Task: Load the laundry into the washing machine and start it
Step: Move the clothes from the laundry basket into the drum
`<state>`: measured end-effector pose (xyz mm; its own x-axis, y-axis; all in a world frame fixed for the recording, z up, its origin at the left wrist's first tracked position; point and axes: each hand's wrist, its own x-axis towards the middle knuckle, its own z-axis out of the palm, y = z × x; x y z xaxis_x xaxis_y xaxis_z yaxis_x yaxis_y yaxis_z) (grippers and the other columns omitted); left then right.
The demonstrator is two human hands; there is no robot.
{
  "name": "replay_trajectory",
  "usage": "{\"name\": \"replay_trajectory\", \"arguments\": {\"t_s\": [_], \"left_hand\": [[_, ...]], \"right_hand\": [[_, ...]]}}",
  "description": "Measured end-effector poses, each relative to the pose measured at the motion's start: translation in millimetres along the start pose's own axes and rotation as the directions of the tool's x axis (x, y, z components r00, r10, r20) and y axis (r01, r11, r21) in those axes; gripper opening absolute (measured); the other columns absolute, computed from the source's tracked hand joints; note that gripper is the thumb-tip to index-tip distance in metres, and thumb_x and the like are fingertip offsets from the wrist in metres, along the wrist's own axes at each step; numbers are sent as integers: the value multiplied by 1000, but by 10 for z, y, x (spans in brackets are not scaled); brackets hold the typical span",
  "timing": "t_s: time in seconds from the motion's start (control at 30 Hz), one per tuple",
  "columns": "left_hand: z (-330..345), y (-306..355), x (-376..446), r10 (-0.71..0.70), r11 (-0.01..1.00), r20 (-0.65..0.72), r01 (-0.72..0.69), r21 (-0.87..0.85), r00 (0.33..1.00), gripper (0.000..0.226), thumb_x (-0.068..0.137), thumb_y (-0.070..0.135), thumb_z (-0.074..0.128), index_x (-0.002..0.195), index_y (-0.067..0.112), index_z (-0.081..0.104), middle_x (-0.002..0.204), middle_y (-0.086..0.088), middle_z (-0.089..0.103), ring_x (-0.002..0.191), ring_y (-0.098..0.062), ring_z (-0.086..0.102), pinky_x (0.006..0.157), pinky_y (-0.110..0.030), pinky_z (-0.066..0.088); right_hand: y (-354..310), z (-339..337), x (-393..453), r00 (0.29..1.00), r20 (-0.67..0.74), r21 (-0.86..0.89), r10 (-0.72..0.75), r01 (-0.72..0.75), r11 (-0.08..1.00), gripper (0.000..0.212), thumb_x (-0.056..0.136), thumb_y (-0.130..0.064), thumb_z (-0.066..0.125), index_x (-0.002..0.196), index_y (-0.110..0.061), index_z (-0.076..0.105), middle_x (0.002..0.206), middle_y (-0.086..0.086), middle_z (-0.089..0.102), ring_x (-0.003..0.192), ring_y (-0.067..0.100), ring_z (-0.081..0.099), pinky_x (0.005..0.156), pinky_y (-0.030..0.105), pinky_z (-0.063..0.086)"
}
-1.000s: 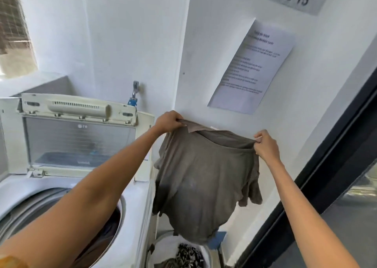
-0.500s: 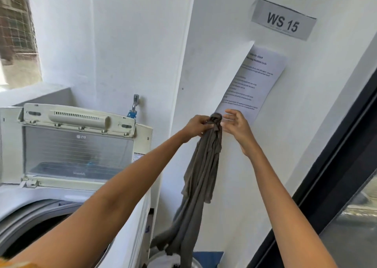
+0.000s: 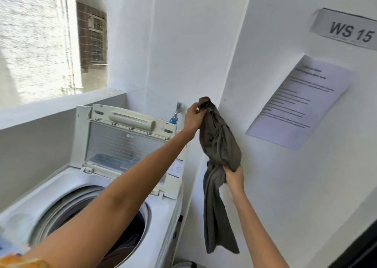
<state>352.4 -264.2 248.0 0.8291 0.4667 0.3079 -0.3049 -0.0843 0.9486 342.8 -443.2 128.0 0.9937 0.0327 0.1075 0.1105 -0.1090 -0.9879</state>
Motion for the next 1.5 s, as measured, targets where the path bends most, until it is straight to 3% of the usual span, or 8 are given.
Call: {"name": "replay_trajectory", "arguments": {"t_s": [0.47,0.63,0.8,1.0,1.1,1.23,1.4,1.5], "left_hand": [[-2181,35,-224,-64,976,-85,80,203,994,21,89,10,59,108,19,62,75,-5,58,56,-12,54,49,-22,45],[-2854,-283,-428,-192,909,-90,212,360,977,28,89,9,58,116,14,61,79,-7,61,60,-13,60,46,-22,52],[-3448,-945,-708,-403,768,-278,487,416,872,23,84,2,50,98,17,61,68,-7,55,49,-16,51,37,-22,48],[-3892,-1690,-901,-317,829,-722,549,105,615,39,80,-1,46,107,13,71,103,-13,71,89,-30,66,71,-35,57],[-3885,-2043,-1105,-276,755,-618,564,335,736,39,80,-7,47,106,9,72,113,-10,69,109,-26,61,89,-26,44],[-3833,-2613,-1424,-546,560,-252,572,600,799,27,84,-4,47,105,-6,63,116,-24,62,109,-36,56,82,-36,42],[-3696,-3417,-1830,-896,235,-49,565,791,442,63,91,16,46,146,-1,20,117,-27,55,103,-36,55,87,-40,44],[-3668,-3866,-1959,-938,99,-86,497,862,336,52,90,29,48,134,3,44,142,-21,43,127,-34,46,104,-40,41]], "right_hand": [[-1202,1873,-600,965,104,427,-240,175,887,29,86,-1,52,98,-25,64,96,-7,68,93,17,64,85,34,53],[-767,2346,-738,918,259,1,-300,310,951,33,85,-4,51,116,-9,60,112,14,67,102,29,61,84,34,47],[118,2709,-888,674,725,-529,142,413,742,44,77,-13,67,119,-11,56,111,10,65,102,31,63,75,33,50],[1094,2853,-1095,834,465,-523,299,-14,852,23,86,-12,60,109,-8,57,101,15,66,74,27,66,70,44,58],[1398,2916,-1340,871,457,-629,181,173,758,34,86,-11,58,119,-7,49,119,17,53,102,35,57,82,34,47],[1805,3040,-1763,700,613,-748,365,366,553,58,89,-20,59,138,-14,29,136,11,34,121,28,48,93,34,45],[2361,3205,-1964,389,618,-780,683,413,471,55,97,-38,46,147,-24,27,152,11,21,139,27,30,108,31,31],[2531,3194,-1954,326,681,-724,656,432,538,41,96,-34,46,136,-26,48,143,7,43,132,23,42,108,30,36]]}}
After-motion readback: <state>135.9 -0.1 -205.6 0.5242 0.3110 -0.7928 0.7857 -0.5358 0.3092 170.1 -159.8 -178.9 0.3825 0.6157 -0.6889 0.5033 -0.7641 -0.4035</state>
